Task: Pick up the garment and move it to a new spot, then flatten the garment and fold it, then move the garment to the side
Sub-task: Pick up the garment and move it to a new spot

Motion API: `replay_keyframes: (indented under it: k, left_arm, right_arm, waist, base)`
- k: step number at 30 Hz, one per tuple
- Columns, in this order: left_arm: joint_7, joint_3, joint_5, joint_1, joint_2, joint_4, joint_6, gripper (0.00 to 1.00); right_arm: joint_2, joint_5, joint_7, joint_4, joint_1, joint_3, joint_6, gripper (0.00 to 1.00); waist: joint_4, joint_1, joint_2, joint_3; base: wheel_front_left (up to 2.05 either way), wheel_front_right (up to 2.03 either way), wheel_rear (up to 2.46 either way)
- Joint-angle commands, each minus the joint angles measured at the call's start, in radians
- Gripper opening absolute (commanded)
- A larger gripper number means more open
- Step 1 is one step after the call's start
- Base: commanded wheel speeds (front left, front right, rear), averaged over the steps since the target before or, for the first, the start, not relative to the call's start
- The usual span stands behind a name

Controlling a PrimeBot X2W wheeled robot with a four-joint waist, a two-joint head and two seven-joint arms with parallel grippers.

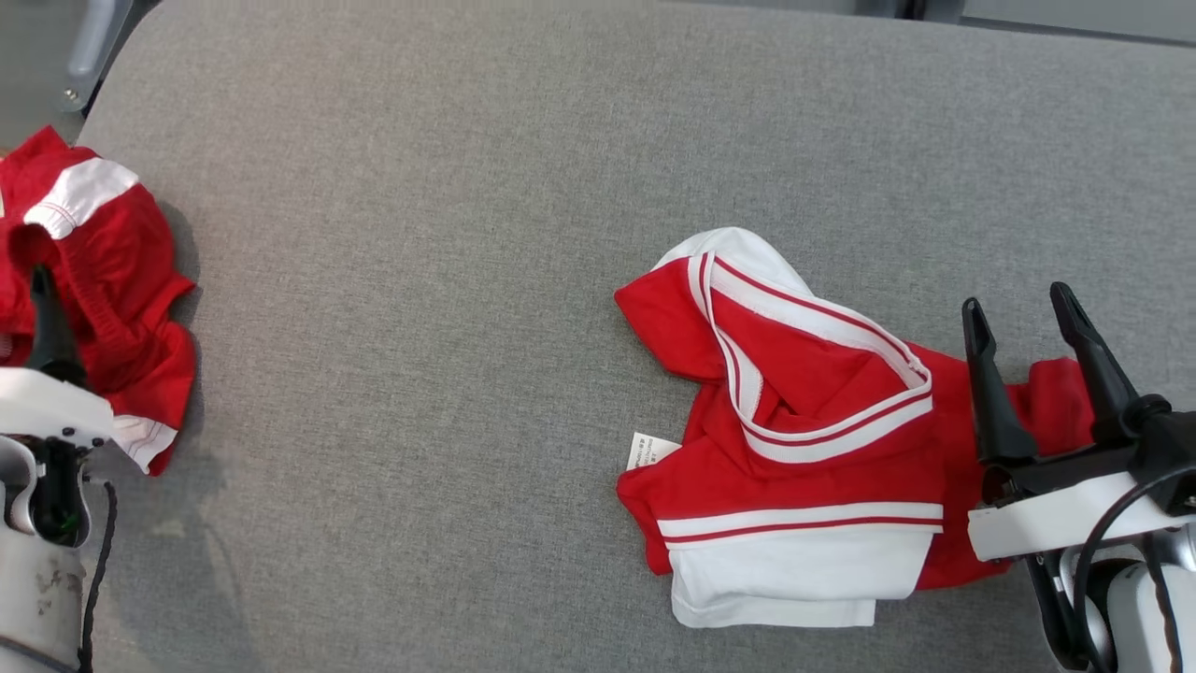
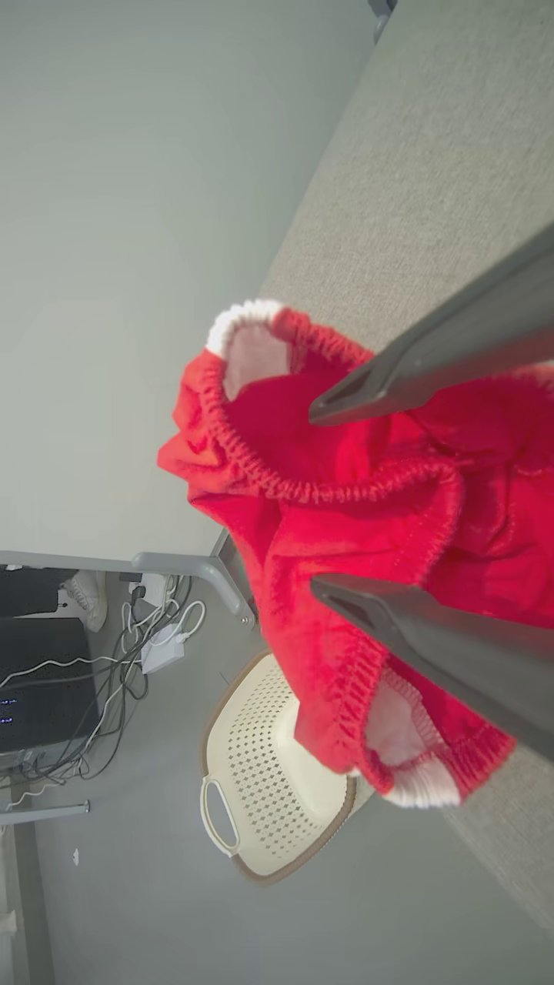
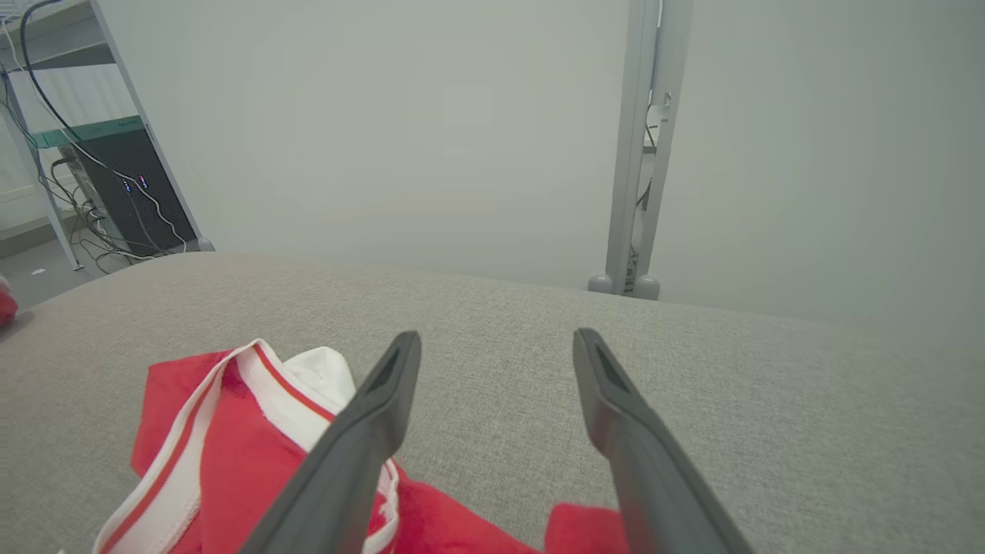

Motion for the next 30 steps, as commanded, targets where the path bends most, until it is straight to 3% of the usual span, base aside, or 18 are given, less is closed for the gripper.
replay_keyframes:
  k: [1,8,15,26,30]
  left_arm:
    - [-0.004,0.017,0.022,0.051,0.012,-0.044,-0.001,1.0]
    - [-0.004,0.101,0.114,0.21,-0.005,-0.259,0.026,1.0]
    - [-0.005,0.151,0.214,0.424,-0.091,-0.565,0.055,1.0]
    - [0.053,0.029,0.334,0.643,-0.173,-0.966,0.103,1.0]
    - [0.096,-0.018,0.355,0.707,-0.185,-1.024,0.105,1.0]
  right_arm:
    - [0.006,0.007,-0.022,0.015,0.007,0.003,0.002,1.0]
    - [0.024,0.021,-0.057,0.061,0.027,0.009,0.002,1.0]
    - [0.036,0.03,-0.08,0.108,0.052,0.01,0.002,1.0]
    - [0.043,0.043,-0.103,0.178,0.068,0.032,0.002,1.0]
    - [0.045,0.046,-0.109,0.208,0.08,0.041,0.002,1.0]
  waist:
    - [-0.01,0.0,0.0,-0.036]
    - [-0.024,0.0,0.0,-0.105]
    - [-0.048,0.0,0.0,-0.175]
    - [-0.126,0.0,0.0,-0.245]
    - [-0.162,0.0,0.0,-0.277]
  base:
    - [0.0,0.0,0.0]
    - [0.0,0.0,0.0]
    - [0.0,0.0,0.0]
    - [0.0,0.0,0.0]
    - [0.0,0.0,0.0]
